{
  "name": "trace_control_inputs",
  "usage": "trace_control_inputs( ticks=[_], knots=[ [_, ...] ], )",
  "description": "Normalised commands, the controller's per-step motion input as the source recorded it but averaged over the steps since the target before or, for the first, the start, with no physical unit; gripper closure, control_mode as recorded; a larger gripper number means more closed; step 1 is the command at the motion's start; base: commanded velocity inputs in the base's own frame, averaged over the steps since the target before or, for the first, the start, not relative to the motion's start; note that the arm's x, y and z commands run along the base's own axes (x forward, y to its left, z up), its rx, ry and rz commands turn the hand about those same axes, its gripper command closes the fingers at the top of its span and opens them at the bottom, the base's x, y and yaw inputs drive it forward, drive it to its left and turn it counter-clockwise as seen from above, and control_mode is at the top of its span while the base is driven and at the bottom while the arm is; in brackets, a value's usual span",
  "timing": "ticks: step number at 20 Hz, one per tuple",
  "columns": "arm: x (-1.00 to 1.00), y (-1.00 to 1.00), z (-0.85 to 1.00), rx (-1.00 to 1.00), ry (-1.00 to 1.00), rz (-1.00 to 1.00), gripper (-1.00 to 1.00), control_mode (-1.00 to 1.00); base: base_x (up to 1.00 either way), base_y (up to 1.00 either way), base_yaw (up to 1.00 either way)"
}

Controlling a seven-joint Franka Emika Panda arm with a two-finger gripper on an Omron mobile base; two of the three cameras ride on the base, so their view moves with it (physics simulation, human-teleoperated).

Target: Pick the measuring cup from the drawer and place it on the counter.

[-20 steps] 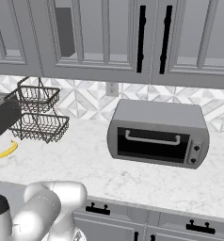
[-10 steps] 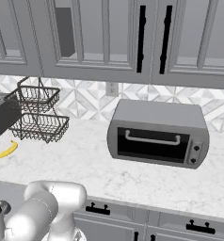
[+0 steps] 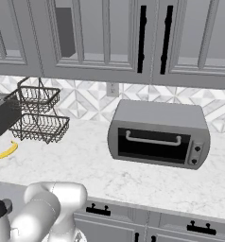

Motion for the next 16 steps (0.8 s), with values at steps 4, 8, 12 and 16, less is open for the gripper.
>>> trace_control_inputs(
  ticks=[4,8,12,16],
  knots=[
    [0.0,0.0,0.0,0.0,0.0,0.0,-1.0,-1.0,0.0,0.0,0.0],
    [0.0,0.0,0.0,0.0,0.0,0.0,-1.0,-1.0,0.0,0.0,0.0],
    [0.0,0.0,0.0,0.0,0.0,0.0,1.0,-1.0,0.0,0.0,0.0],
    [0.0,0.0,0.0,0.0,0.0,0.0,1.0,-1.0,0.0,0.0,0.0]
  ],
)
